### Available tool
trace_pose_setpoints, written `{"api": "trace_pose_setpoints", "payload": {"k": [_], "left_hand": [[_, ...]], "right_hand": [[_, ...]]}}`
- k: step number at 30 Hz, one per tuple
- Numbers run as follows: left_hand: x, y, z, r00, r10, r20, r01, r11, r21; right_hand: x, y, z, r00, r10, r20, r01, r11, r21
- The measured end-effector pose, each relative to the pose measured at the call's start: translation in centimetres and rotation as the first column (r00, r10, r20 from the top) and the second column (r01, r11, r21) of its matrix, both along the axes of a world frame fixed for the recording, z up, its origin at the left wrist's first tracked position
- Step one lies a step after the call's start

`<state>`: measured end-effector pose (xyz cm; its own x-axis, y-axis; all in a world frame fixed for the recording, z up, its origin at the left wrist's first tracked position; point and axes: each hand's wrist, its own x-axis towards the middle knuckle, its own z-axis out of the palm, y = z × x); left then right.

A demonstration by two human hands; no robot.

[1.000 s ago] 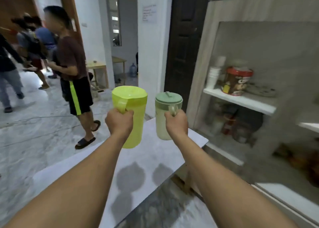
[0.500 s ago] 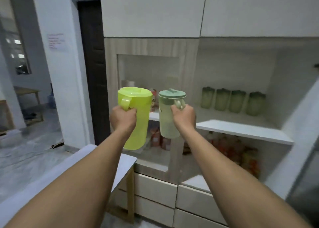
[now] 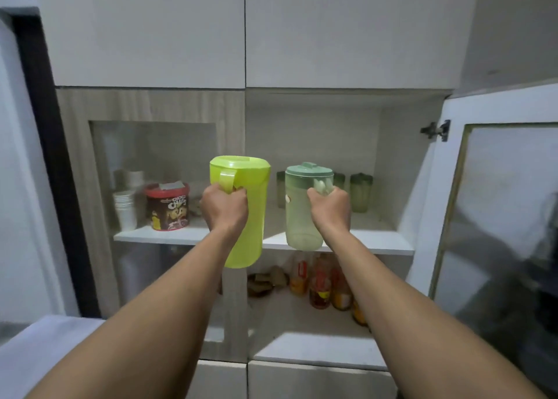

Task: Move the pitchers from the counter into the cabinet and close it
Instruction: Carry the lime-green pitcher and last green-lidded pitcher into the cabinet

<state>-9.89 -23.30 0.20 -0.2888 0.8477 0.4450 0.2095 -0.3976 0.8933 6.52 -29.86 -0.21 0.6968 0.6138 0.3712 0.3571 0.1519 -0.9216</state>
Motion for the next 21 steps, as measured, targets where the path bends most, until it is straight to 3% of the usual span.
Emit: {"api": "trace_pose_setpoints", "payload": {"k": [21], "left_hand": [[15.6,15.7,-0.2,0.985,-0.170,0.015,0.170,0.985,-0.023]], "right_hand": [[14.0,12.1,-0.1,0.970,-0.239,-0.048,0.240,0.971,0.013]]}}
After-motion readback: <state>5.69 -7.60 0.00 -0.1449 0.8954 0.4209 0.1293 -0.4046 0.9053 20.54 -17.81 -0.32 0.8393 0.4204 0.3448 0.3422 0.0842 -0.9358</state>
